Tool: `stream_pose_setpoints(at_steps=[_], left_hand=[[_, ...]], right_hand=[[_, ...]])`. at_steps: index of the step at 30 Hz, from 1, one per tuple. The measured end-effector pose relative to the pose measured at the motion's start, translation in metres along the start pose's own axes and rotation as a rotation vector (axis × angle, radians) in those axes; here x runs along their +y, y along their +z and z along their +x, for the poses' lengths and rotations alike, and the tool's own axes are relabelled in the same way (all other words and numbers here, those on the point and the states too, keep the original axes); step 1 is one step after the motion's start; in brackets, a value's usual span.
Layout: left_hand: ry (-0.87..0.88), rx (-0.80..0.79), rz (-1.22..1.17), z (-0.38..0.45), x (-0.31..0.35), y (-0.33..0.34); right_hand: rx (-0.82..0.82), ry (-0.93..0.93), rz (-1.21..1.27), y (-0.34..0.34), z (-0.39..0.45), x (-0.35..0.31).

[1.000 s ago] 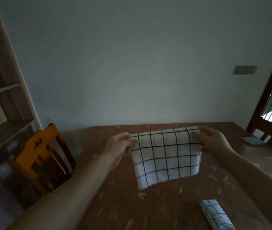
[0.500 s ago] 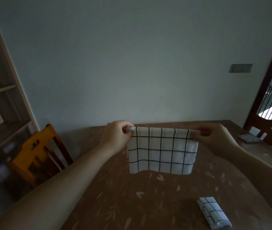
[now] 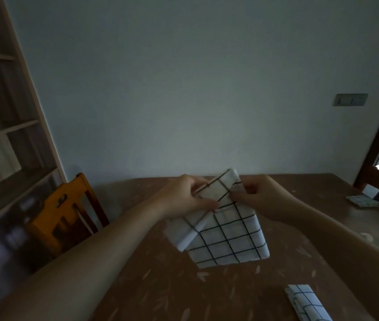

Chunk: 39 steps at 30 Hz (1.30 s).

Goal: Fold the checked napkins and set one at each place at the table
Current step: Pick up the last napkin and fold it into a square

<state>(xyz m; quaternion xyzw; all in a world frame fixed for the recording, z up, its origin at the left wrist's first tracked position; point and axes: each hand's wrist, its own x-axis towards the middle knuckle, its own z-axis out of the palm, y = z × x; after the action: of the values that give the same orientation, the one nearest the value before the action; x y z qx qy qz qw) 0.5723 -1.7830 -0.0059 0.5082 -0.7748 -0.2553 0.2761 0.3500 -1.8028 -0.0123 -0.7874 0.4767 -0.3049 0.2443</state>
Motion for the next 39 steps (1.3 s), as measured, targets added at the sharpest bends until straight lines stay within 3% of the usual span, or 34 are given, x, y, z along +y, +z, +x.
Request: stream_pose_setpoints(at_steps=[4, 8, 12, 17, 21, 25, 29, 39], left_hand=[[-0.032, 0.004, -0.005, -0.009, -0.015, -0.019], [-0.003, 0.017, -0.043, -0.006, -0.013, -0.021], [0.037, 0.102, -0.170, -0.004, -0.005, -0.022], [0.045, 0.278, -0.533, -0.006, -0.001, -0.019], [0.062, 0.305, -0.555, -0.003, 0.011, -0.009], [0.081, 0.265, -0.577, -0.004, 0.015, -0.004], [0.043, 0.282, -0.737, -0.008, 0.010, -0.007], [0.021, 0.314, -0.797, -0.007, 0.014, -0.007]], right_hand=[[-0.018, 0.011, 0.073, -0.016, -0.003, 0.010], [0.005, -0.140, 0.198, -0.024, -0.008, -0.011], [0.138, -0.272, -0.010, -0.028, -0.006, -0.031], [0.202, -0.259, -0.107, -0.035, -0.008, -0.031], [0.173, -0.303, -0.140, -0.023, -0.008, -0.045], [0.105, -0.230, -0.095, -0.018, 0.007, -0.057], [0.097, -0.227, -0.040, -0.021, 0.008, -0.057], [0.088, -0.226, -0.002, -0.019, 0.008, -0.057]])
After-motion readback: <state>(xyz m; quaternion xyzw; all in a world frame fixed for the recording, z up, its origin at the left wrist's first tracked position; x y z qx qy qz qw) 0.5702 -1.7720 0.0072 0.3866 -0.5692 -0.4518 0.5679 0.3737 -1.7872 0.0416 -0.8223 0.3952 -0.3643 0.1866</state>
